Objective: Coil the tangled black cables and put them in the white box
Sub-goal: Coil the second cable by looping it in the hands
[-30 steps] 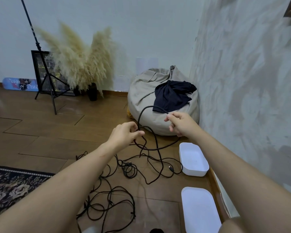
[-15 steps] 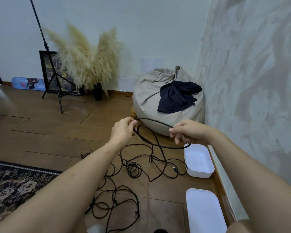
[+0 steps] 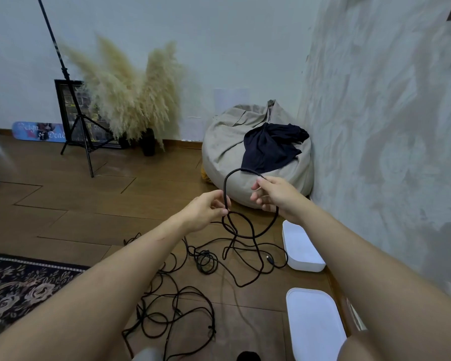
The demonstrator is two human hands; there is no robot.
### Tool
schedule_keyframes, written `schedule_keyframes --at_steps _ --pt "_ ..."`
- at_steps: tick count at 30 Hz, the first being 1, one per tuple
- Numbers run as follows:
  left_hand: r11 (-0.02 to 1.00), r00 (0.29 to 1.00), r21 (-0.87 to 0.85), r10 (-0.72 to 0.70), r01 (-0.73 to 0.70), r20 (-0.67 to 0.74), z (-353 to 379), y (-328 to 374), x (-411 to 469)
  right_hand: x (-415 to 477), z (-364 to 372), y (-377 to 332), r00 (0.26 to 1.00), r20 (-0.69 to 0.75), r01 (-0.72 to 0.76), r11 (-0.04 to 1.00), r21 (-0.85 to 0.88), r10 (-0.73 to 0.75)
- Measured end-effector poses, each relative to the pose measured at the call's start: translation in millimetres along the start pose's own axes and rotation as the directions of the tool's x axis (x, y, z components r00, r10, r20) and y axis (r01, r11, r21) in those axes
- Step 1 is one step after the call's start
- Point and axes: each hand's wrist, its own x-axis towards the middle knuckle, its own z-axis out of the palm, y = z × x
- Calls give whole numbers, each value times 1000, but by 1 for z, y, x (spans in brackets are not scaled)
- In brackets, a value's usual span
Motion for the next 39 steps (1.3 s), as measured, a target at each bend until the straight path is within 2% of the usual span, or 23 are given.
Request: schedule_keyframes --at_steps 6,11,15,18,22,25,28,30,31,34,36,39 --pt "984 997 179 23 -11 -68 7 10 3 1 -4 -2 997 -66 -29 1000 11 29" --pt "961 986 249 -91 125 -140 9 6 6 -5 -17 5 1000 20 9 987 -162 -6" --pt "964 957 140 -196 228 -212 6 0 3 -2 -25 12 994 101 66 977 -201 -46" --pt "971 953 80 -203 226 -227 4 -2 0 -5 -23 11 992 105 89 960 -266 -63" --pt "982 969 12 -183 188 -166 8 1 -3 -9 -15 6 992 115 103 892 -440 -58" --pt "977 967 -76 -211 201 -146 11 3 -2 -11 -12 3 976 216 90 883 -461 13" --pt "937 936 -230 -305 262 -175 10 0 -2 -11 -14 5 911 374 4 904 -427 172" --pt "915 924 -302 -332 268 -187 9 -3 -4 -10 -14 10 863 423 -24 860 -509 274" --pt "918 926 -305 -321 253 -198 9 -3 -4 -9 -14 13 867 408 0 819 -574 285" --pt "954 943 -253 -225 162 -244 10 2 -4 -9 -11 15 923 331 58 778 -625 197" --pt "969 959 -234 -140 82 -245 11 7 -4 -3 -8 18 968 243 114 758 -642 60" --pt "975 977 -222 -24 -25 -214 14 19 -4 4 -4 20 979 198 176 724 -667 -55"
